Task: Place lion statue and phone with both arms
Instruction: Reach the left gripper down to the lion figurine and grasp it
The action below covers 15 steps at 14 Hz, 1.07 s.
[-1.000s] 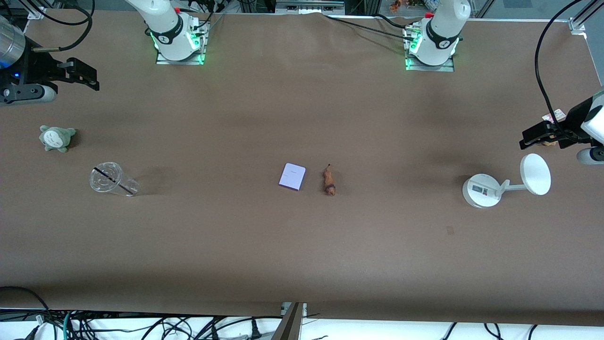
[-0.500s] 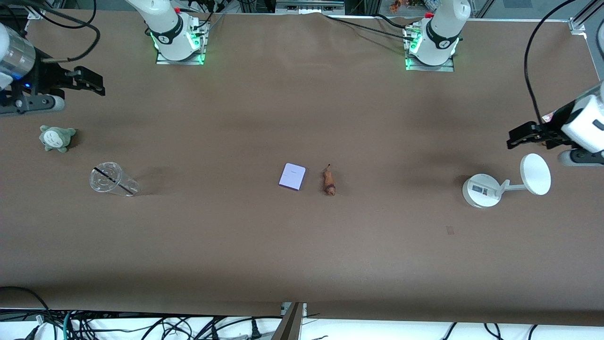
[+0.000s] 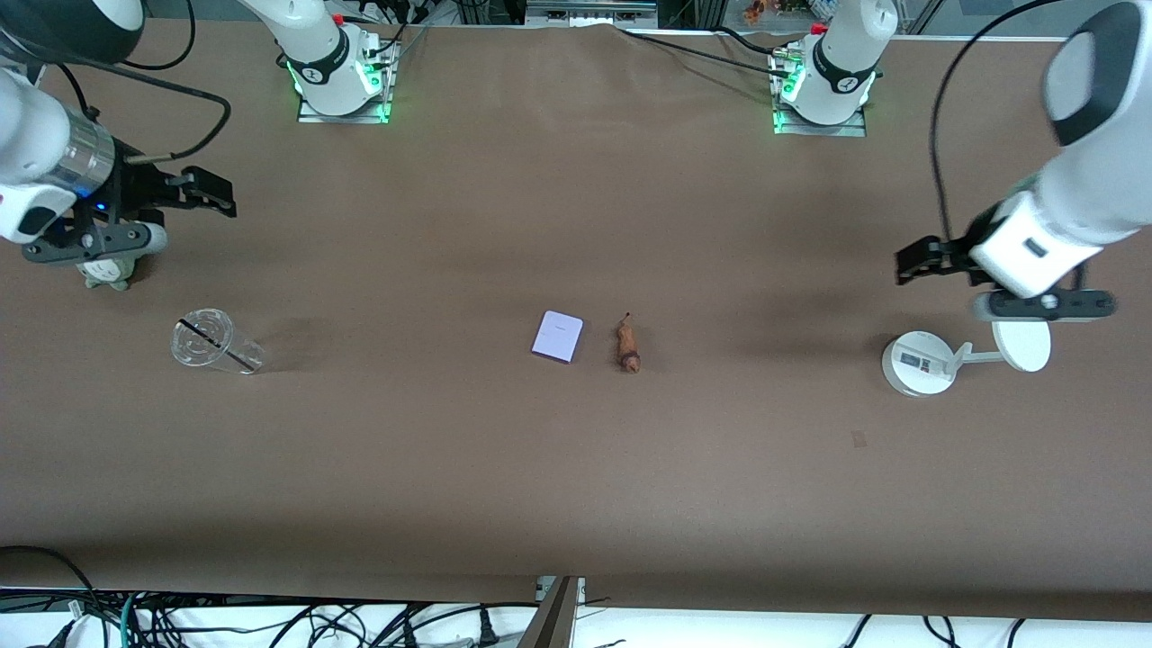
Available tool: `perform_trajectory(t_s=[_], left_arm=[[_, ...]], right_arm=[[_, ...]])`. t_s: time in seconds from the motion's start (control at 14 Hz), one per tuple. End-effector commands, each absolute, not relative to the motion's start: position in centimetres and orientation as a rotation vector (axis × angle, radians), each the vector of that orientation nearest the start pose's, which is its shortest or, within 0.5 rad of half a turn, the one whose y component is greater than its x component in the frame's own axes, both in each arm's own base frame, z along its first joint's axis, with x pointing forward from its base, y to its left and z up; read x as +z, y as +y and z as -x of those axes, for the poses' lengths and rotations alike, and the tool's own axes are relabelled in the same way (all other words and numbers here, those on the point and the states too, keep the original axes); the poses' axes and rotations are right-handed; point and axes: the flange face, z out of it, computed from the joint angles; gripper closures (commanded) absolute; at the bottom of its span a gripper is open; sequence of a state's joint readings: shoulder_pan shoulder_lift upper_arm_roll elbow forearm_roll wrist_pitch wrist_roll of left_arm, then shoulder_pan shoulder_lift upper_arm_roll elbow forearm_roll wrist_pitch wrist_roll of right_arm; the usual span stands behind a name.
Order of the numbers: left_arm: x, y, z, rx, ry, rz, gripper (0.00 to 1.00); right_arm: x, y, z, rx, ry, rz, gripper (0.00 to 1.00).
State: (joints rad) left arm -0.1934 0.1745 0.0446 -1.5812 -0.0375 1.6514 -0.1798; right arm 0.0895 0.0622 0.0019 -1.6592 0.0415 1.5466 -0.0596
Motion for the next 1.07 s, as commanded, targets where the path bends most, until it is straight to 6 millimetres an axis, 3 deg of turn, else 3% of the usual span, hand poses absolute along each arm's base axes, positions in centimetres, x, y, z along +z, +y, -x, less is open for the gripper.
perform_trajectory(t_s=[0.0, 0.21, 0.43, 0.64, 0.86, 1.0], left_arm=[[49.6, -14.8, -61.1, 0.172, -0.095, 3.149, 0.0], [43.9, -22.2, -62.3, 0.133, -0.166, 3.195, 0.0], [38.3, -29.7, -61.2, 0.118, -0.201, 3.174, 0.0], [32.7, -35.4, -59.9, 0.081, -0.236, 3.17, 0.0], [27.1, -40.3, -58.0, 0.012, -0.327, 3.168, 0.0], [25.0, -41.9, -56.6, -0.008, -0.308, 3.127, 0.0]], right_arm=[[54.1, 6.8, -56.9, 0.27, -0.15, 3.067, 0.0], [52.8, 9.5, -57.3, 0.268, -0.12, 3.08, 0.0], [51.9, 11.8, -57.5, 0.272, -0.111, 3.099, 0.0], [52.2, 11.7, -57.4, 0.269, -0.087, 3.096, 0.0], [53.9, 11.7, -57.4, 0.226, -0.087, 3.098, 0.0], [54.2, 11.6, -57.5, 0.218, -0.083, 3.101, 0.0]])
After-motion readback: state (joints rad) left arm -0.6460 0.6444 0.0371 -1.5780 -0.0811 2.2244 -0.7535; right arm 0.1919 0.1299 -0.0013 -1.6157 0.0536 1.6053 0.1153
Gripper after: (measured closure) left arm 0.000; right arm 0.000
